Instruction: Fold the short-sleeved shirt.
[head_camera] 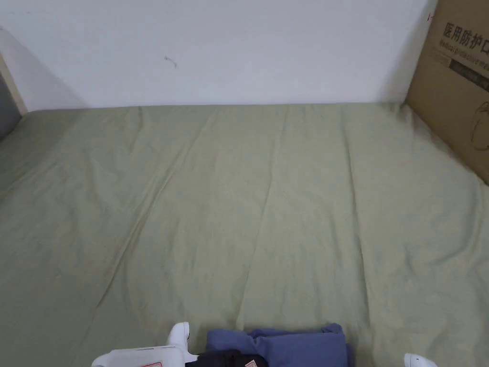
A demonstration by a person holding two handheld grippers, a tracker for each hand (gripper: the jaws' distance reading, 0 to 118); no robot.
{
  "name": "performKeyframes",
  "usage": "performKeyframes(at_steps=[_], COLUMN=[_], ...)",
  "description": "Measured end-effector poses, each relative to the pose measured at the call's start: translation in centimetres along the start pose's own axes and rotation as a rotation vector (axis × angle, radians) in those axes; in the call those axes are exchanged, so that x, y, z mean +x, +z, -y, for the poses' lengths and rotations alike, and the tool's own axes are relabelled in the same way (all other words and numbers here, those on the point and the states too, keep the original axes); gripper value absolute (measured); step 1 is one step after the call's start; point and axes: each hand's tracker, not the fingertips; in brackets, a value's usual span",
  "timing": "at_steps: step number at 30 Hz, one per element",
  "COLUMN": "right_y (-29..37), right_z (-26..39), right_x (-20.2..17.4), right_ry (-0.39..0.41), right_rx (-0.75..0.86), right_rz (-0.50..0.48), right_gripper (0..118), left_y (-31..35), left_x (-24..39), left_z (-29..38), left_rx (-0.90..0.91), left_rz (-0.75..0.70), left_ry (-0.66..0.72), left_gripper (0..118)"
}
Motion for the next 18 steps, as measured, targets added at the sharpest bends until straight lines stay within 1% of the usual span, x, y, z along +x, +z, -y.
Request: performKeyframes(at_steps=[2,3,4,5,7,8,9,10,12,13,14,15,16,18], right_y=[0.8,1.5,2.2,3.1,4.9,5.9,6.6,7.5,9.1,9.9,10.6,11.1,11.4,11.8], right_z=[-0.2,-0.2,-0.2,-0.2,-0.2,-0.1,0.0,0.1,0.6,1.1,1.6,2.0,2.3,2.9], right_x=[-1.2,-2.0,-2.8,-3.6,-5.1,-5.9,-6.5,-7.1,-8.0,-8.3,-8.8,-9.0,-9.1,-9.5], right_ry=[0.087,0.126,0.158,0.190,0.231,0.242,0.252,0.264,0.271,0.274,0.282,0.290,0.298,0.315], right_rx=[0.024,0.035,0.048,0.064,0.085,0.096,0.107,0.122,0.153,0.175,0.192,0.197,0.197,0.183], right_rz=[0.029,0.038,0.043,0.019,-0.012,-0.007,0.001,0.010,0.044,0.072,0.096,0.115,0.139,0.181], right_gripper=[0,0,0,0,0,0,0,0,0,0,0,0,0,0], left_y=[2.0,2.9,4.2,5.9,10.0,12.4,15.5,18.0,22.3,24.2,25.8,27.2,28.2,28.6], left_x=[1.1,2.4,3.4,6.1,7.7,8.5,7.8,8.0,8.3,7.4,7.2,6.7,6.2,5.7], left_z=[-1.0,-1.1,-1.3,-0.9,-1.5,-2.0,-3.0,-3.8,-5.2,-6.8,-7.8,-8.8,-9.6,-10.2], left_rx=[-0.007,-0.030,-0.014,0.003,0.070,0.090,0.109,0.114,0.110,0.104,0.073,0.035,-0.009,-0.073], left_rz=[-0.058,-0.116,-0.198,-0.246,-0.280,-0.320,-0.371,-0.428,-0.600,-0.667,-0.788,-0.875,-0.964,-1.161], left_ry=[-0.112,-0.188,-0.251,-0.294,-0.323,-0.334,-0.342,-0.329,-0.339,-0.346,-0.371,-0.362,-0.361,-0.405], left_gripper=[25,26,26,26,26,25,26,26,26,26,26,26,26,27])
